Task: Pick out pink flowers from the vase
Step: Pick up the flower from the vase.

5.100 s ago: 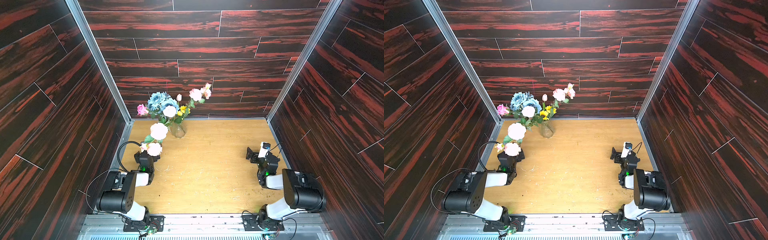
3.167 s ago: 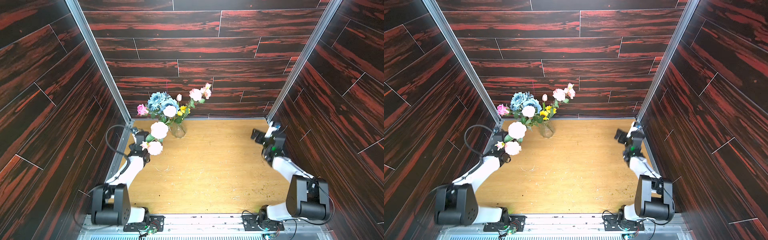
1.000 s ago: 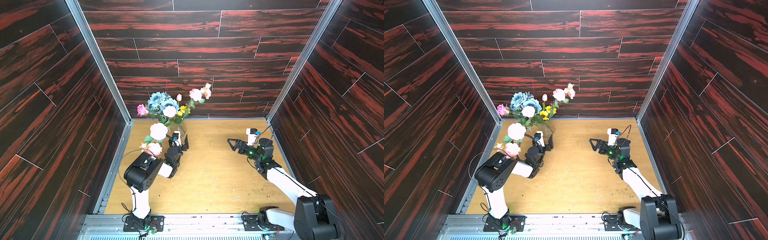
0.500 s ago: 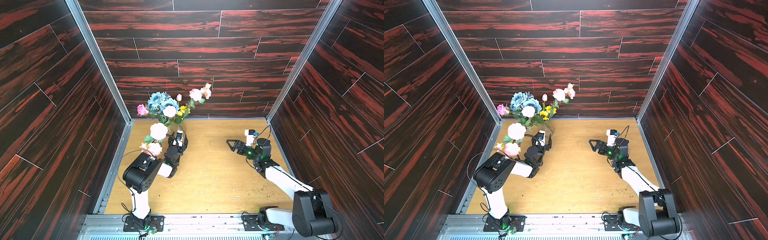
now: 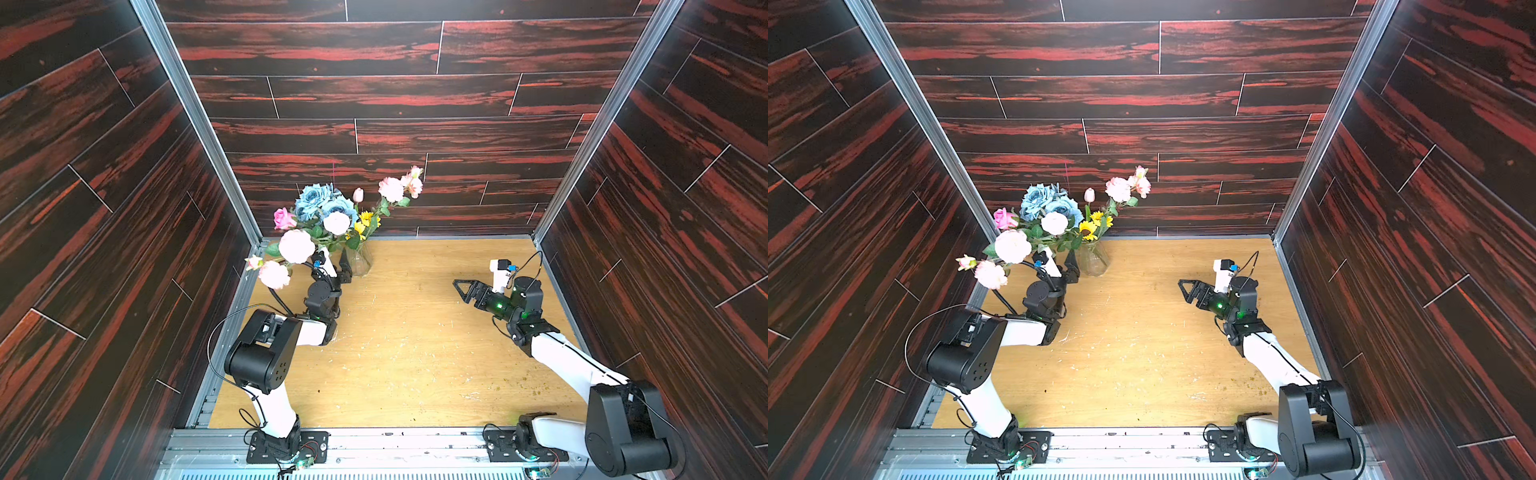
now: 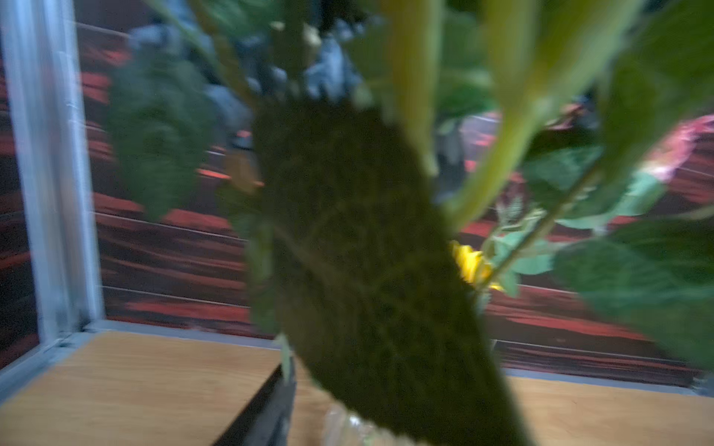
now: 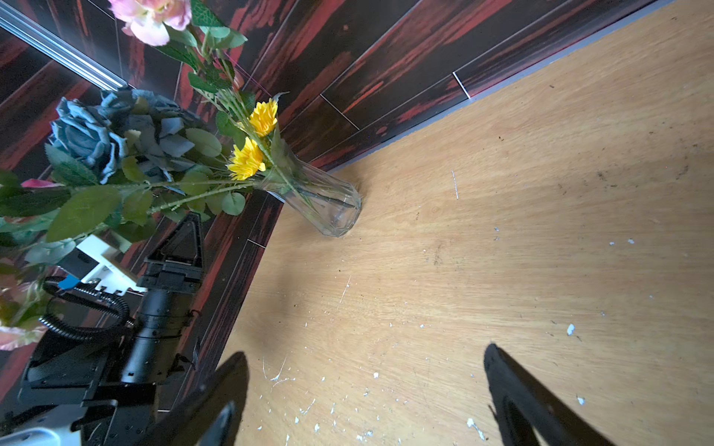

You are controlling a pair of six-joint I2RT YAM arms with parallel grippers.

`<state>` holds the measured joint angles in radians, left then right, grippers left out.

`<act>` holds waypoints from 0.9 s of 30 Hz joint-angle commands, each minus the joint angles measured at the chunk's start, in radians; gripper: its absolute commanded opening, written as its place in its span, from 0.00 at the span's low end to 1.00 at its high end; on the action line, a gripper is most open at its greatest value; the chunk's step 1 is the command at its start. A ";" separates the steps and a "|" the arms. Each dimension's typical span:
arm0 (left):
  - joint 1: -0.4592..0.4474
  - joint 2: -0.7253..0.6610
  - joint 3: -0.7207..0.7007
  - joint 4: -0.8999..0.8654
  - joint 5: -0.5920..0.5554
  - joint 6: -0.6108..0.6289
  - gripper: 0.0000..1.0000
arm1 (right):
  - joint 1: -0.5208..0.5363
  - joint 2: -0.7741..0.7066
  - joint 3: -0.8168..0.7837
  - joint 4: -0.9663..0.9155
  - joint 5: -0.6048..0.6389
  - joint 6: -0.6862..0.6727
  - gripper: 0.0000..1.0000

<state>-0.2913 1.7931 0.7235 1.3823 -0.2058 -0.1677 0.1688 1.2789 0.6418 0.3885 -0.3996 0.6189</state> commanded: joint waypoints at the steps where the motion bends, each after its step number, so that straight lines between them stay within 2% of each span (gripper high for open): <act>1: -0.006 -0.023 0.045 0.027 0.107 -0.061 0.54 | 0.003 -0.014 0.013 -0.025 0.010 -0.008 0.97; 3: -0.006 -0.007 0.060 0.028 0.154 -0.082 0.47 | 0.003 -0.014 0.015 -0.030 0.011 -0.010 0.97; 5: -0.006 0.005 0.066 0.028 0.187 -0.091 0.47 | 0.004 -0.015 0.016 -0.033 0.013 -0.011 0.97; 9: -0.006 0.019 0.076 0.028 0.168 -0.116 0.45 | 0.004 -0.016 0.015 -0.033 0.016 -0.011 0.97; 11: -0.006 0.024 0.086 0.028 0.156 -0.129 0.38 | 0.003 -0.011 0.014 -0.033 0.017 -0.010 0.97; 14: -0.005 0.048 0.115 0.028 0.140 -0.137 0.32 | 0.003 -0.004 0.015 -0.030 0.014 -0.005 0.97; 18: -0.005 0.110 0.170 0.029 0.094 -0.139 0.36 | 0.003 0.000 0.015 -0.027 0.010 -0.002 0.96; 23: -0.006 0.137 0.182 0.028 0.052 -0.139 0.35 | 0.004 -0.004 0.013 -0.033 0.020 -0.009 0.96; 24: -0.006 0.138 0.183 0.028 0.030 -0.130 0.37 | 0.003 -0.004 0.014 -0.033 0.020 -0.008 0.96; 27: -0.003 0.135 0.174 0.028 -0.033 -0.113 0.55 | 0.004 0.007 0.015 -0.028 0.016 -0.005 0.96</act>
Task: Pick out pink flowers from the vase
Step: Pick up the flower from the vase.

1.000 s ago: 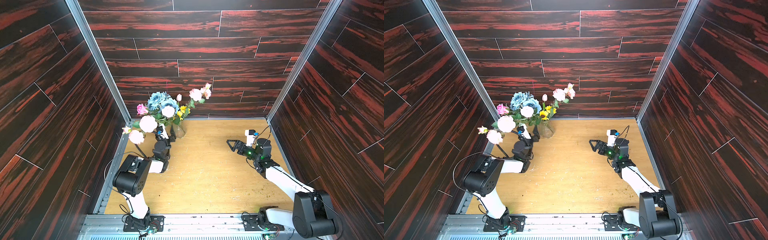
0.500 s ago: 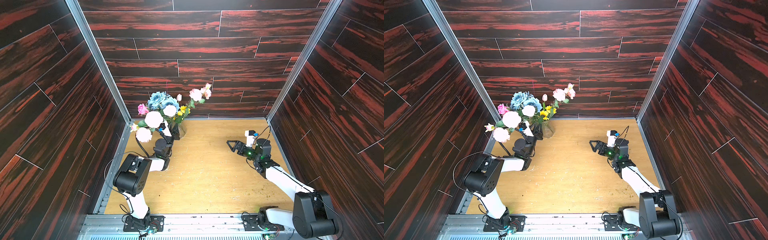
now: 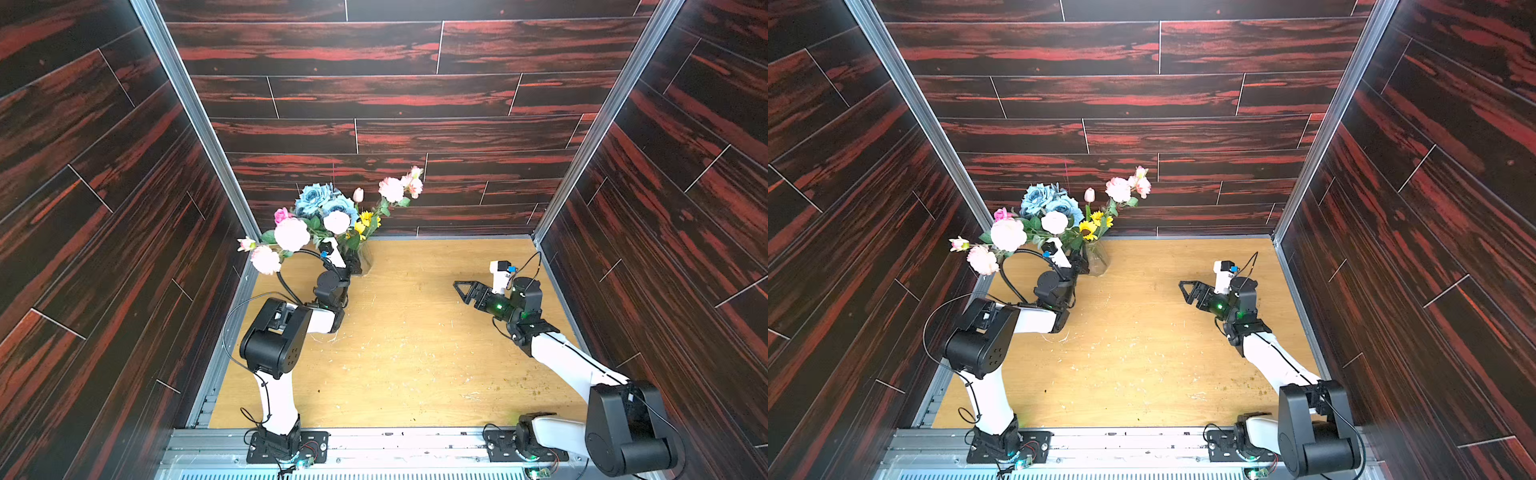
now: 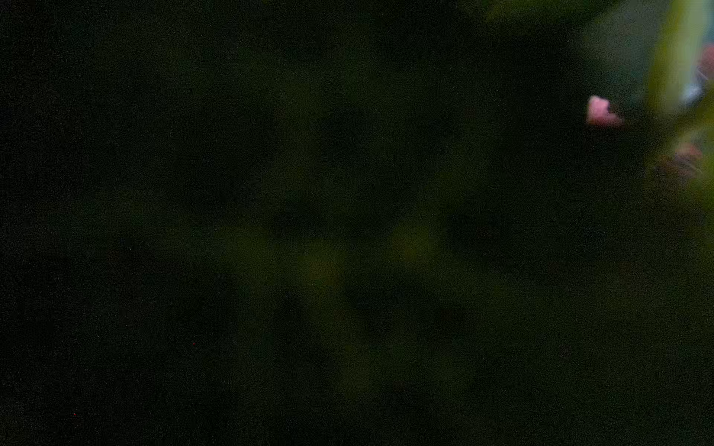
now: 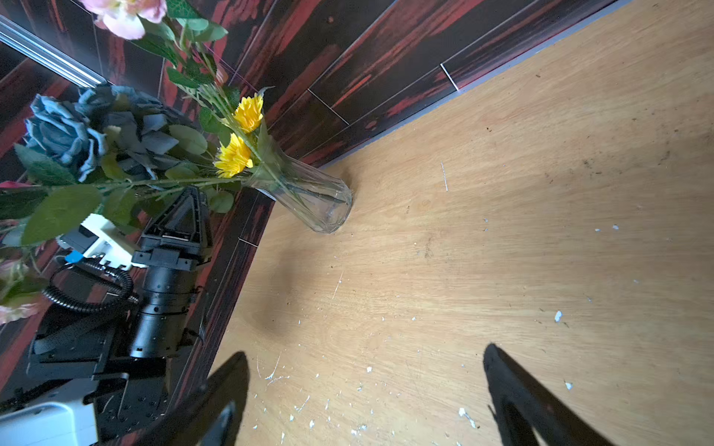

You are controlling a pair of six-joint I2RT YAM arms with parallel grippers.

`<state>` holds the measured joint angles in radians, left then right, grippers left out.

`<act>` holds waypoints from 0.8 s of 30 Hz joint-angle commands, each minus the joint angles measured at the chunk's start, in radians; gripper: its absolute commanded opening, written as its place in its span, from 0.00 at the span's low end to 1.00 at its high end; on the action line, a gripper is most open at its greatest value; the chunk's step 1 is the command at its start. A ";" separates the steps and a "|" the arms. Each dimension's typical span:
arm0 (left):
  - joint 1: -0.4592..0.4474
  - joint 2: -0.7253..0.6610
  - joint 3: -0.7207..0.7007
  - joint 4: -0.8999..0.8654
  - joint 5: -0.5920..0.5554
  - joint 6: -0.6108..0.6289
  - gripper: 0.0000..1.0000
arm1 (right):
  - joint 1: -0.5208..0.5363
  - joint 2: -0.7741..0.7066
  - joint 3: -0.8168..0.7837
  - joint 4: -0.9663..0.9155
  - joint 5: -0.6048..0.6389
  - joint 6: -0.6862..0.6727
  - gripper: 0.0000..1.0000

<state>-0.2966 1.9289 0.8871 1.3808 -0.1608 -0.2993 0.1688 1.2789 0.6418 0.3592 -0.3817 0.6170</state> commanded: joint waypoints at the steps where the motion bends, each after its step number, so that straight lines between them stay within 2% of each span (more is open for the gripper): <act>1: 0.005 -0.007 0.006 0.029 -0.082 0.020 0.58 | 0.004 0.009 0.016 0.003 -0.002 -0.003 0.96; 3: 0.007 -0.017 0.001 0.029 -0.093 0.022 0.63 | 0.003 0.011 0.016 0.003 -0.002 -0.002 0.96; 6: 0.013 -0.022 0.006 0.029 -0.081 0.019 0.61 | 0.003 0.015 0.016 0.005 -0.003 0.001 0.96; 8: 0.015 -0.022 0.015 0.029 -0.061 0.009 0.55 | 0.003 0.016 0.016 0.004 -0.003 0.001 0.96; 10: 0.019 -0.024 0.024 0.030 -0.039 -0.006 0.40 | 0.004 0.014 0.016 0.003 -0.003 -0.002 0.96; 12: 0.020 -0.028 0.027 0.029 -0.026 -0.014 0.32 | 0.003 0.014 0.015 0.002 -0.001 -0.003 0.96; 17: 0.028 -0.033 0.034 0.031 -0.031 -0.019 0.30 | 0.002 0.011 0.015 0.001 -0.001 -0.003 0.96; 21: 0.037 -0.043 0.050 0.030 0.000 -0.049 0.39 | 0.003 0.012 0.015 0.000 0.000 -0.001 0.96; 22: 0.037 -0.045 0.054 0.029 0.005 -0.050 0.37 | 0.002 0.012 0.016 0.000 -0.001 -0.002 0.96; 24: 0.039 -0.051 0.059 0.028 0.006 -0.052 0.26 | 0.003 0.012 0.016 -0.003 0.000 -0.001 0.96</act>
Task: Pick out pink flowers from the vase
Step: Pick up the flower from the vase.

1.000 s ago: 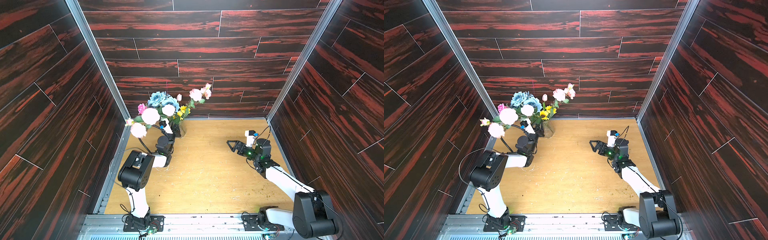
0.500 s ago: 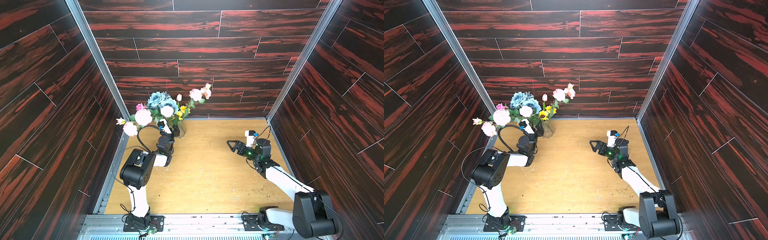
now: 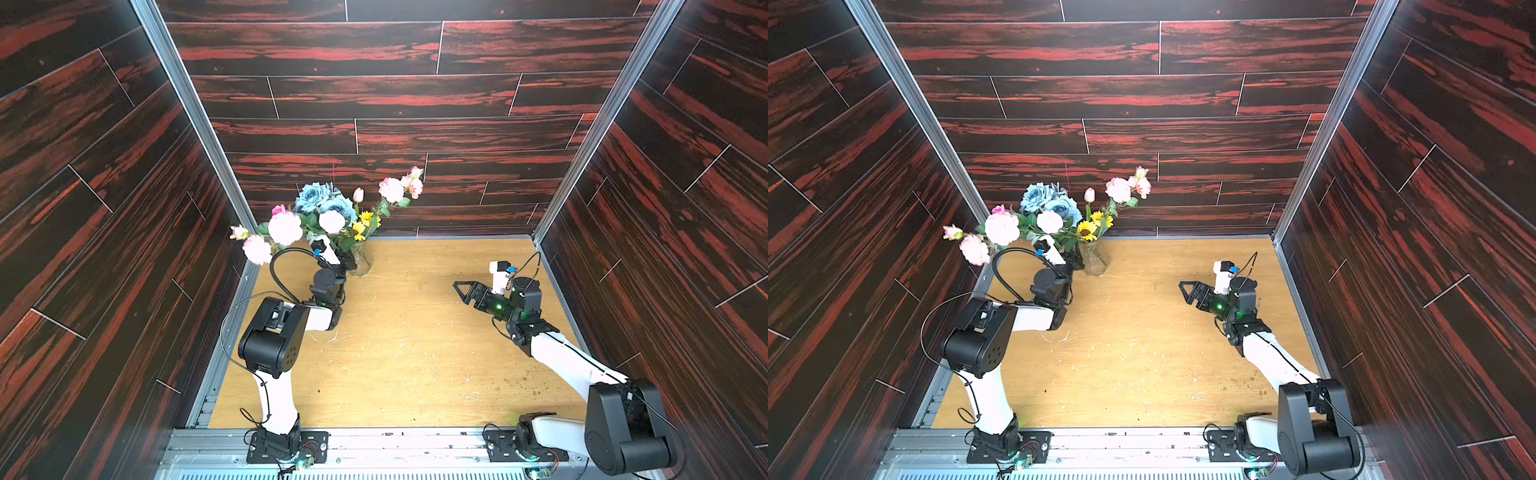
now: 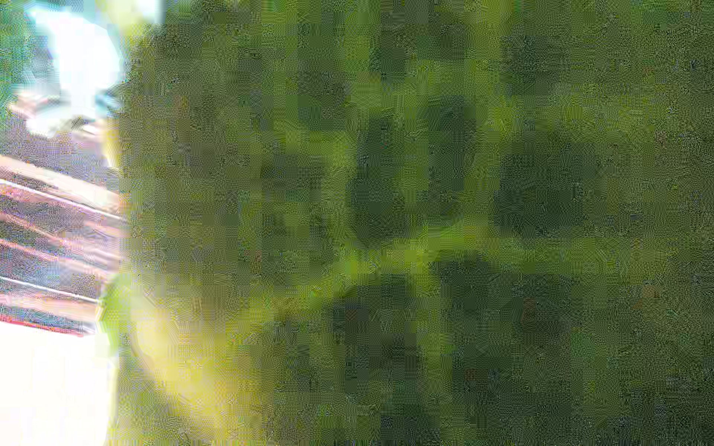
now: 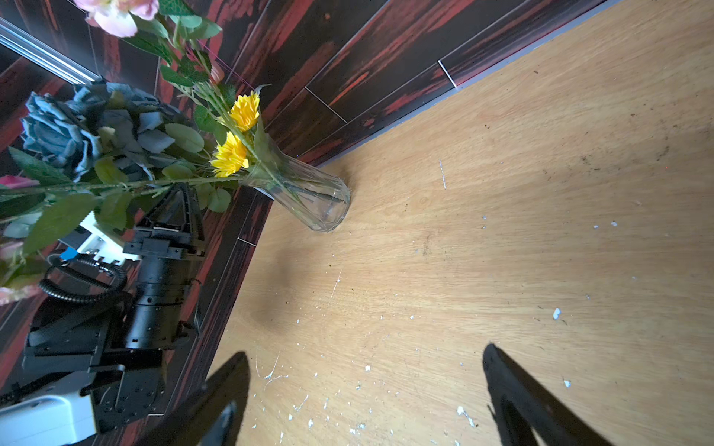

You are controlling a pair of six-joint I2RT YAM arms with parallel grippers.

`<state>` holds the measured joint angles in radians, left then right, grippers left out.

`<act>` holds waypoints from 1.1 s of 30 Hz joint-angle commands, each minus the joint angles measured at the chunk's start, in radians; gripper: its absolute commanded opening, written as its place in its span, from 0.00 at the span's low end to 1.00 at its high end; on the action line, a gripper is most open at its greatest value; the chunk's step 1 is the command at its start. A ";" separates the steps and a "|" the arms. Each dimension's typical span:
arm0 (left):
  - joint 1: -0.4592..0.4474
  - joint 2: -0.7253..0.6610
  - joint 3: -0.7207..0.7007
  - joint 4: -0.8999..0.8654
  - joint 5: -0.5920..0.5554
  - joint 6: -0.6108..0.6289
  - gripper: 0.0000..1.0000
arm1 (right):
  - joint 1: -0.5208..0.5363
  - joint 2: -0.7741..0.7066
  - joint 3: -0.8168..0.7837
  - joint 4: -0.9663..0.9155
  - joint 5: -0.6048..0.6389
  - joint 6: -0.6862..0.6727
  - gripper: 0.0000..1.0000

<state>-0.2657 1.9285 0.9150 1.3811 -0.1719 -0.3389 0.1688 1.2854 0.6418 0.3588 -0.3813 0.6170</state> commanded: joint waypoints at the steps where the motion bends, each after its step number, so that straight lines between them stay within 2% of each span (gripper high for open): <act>1: 0.007 -0.055 0.032 0.022 0.020 -0.011 0.22 | 0.002 0.006 0.016 -0.003 -0.001 -0.003 0.96; 8: 0.008 -0.133 0.006 -0.078 0.049 -0.004 0.10 | 0.003 0.003 0.019 -0.008 0.001 -0.004 0.96; 12: 0.008 -0.223 0.004 -0.191 0.066 0.021 0.07 | 0.003 0.007 0.019 -0.006 -0.002 -0.003 0.96; 15: 0.008 -0.285 0.021 -0.309 0.079 0.043 0.06 | 0.004 0.009 0.019 -0.005 -0.004 0.000 0.95; 20: 0.008 -0.380 0.110 -0.612 0.088 0.104 0.00 | 0.003 0.008 0.021 -0.007 -0.005 0.000 0.95; 29: 0.008 -0.486 0.185 -0.855 0.055 0.182 0.00 | 0.003 0.020 0.024 -0.003 -0.014 0.003 0.95; 33: 0.008 -0.517 0.221 -0.906 0.048 0.201 0.00 | 0.003 0.024 0.025 -0.003 -0.020 0.004 0.95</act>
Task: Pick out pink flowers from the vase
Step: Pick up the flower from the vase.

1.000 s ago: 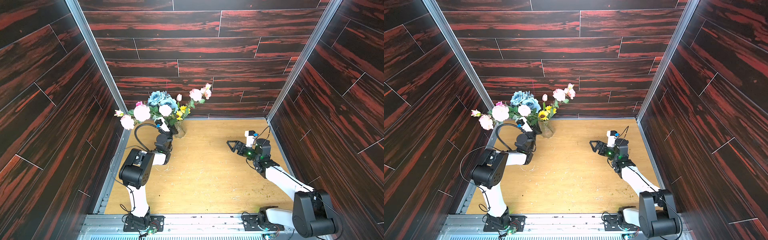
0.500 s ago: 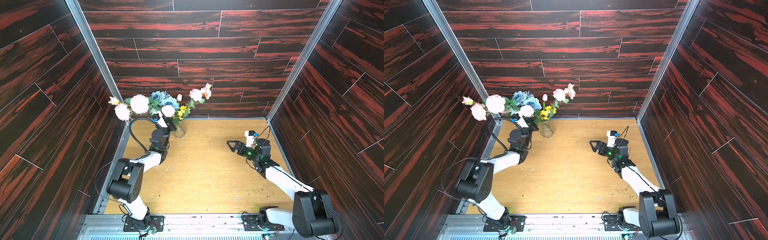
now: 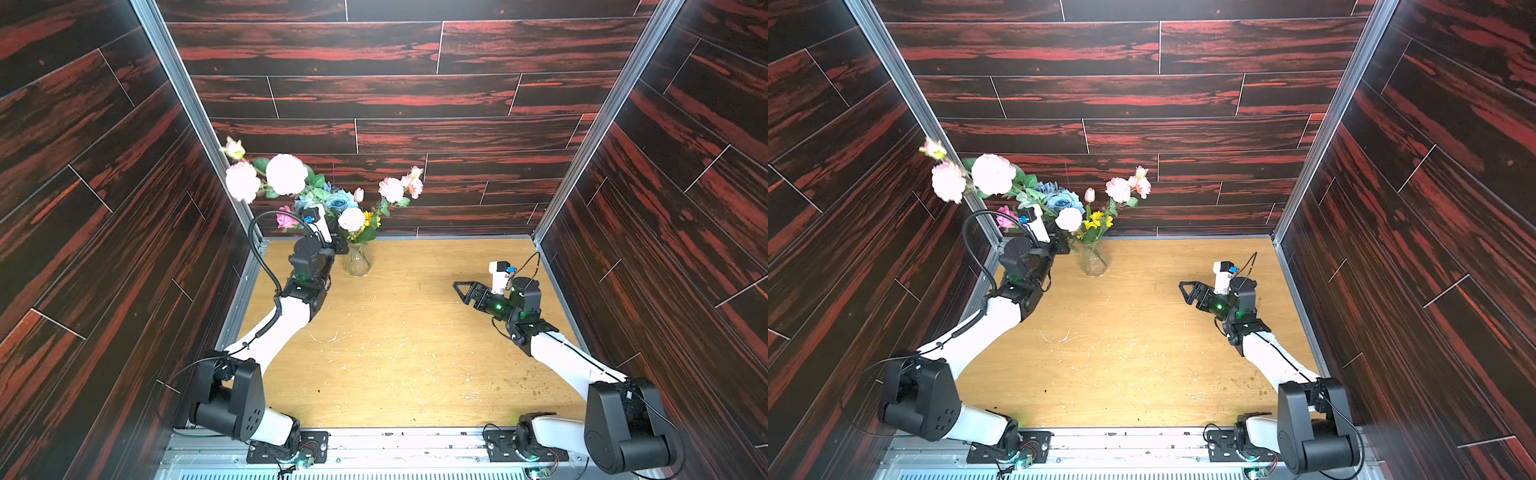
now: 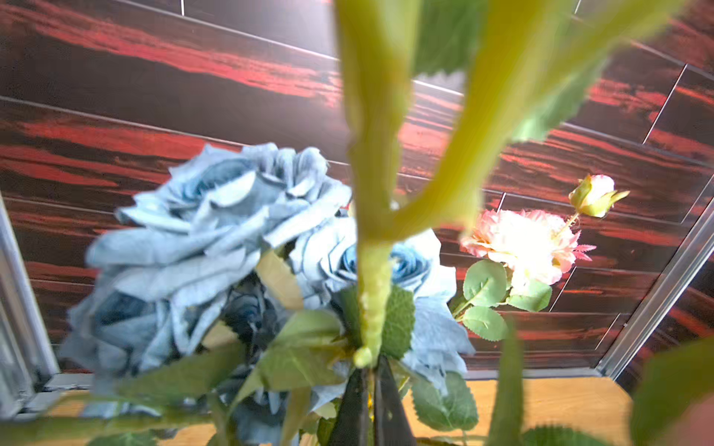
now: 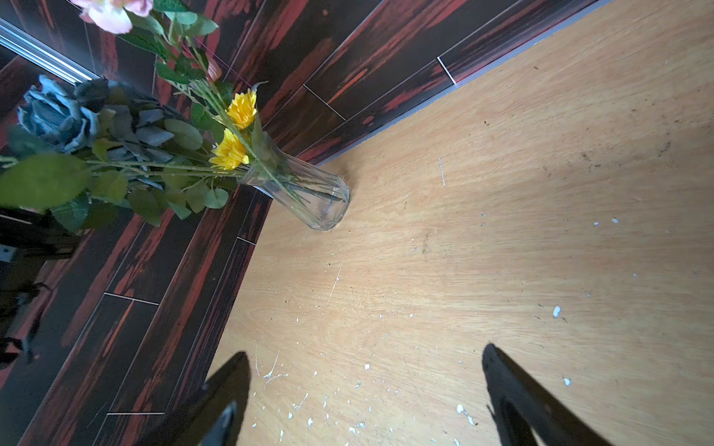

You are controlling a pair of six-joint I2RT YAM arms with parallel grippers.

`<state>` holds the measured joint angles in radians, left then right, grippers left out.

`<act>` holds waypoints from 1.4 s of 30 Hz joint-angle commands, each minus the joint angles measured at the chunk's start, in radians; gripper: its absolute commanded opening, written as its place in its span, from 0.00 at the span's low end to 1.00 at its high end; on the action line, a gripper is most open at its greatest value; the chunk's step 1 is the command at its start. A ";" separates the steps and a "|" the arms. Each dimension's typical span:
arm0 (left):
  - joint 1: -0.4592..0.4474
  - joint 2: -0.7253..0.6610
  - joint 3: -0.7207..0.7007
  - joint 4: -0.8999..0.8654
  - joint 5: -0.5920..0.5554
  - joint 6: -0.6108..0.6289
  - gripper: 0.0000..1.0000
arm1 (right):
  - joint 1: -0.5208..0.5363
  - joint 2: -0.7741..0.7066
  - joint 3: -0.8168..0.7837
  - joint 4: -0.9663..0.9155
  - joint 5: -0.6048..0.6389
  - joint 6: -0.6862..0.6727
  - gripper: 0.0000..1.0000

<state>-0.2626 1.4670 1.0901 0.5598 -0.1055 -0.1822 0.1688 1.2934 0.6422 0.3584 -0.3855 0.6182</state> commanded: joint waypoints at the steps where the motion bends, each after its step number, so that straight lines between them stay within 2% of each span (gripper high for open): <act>1: 0.005 -0.062 0.062 -0.104 -0.023 0.046 0.00 | 0.002 0.015 0.025 -0.004 -0.016 0.002 0.95; 15: 0.005 -0.122 0.268 -0.323 -0.060 0.082 0.00 | 0.003 0.019 0.028 -0.001 -0.025 0.007 0.95; 25: 0.005 -0.131 0.492 -0.578 0.011 0.066 0.00 | 0.003 0.026 0.030 0.003 -0.041 0.011 0.95; 31: 0.005 -0.149 0.525 -0.703 0.055 0.043 0.00 | 0.004 0.023 0.031 -0.002 -0.046 0.009 0.95; 42: 0.005 -0.179 0.453 -0.823 0.072 0.006 0.00 | 0.007 0.045 0.022 0.028 -0.066 0.027 0.94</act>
<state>-0.2626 1.3190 1.5719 -0.2031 -0.0597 -0.1658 0.1699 1.3277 0.6460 0.3664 -0.4332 0.6365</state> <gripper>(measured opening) 0.074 0.942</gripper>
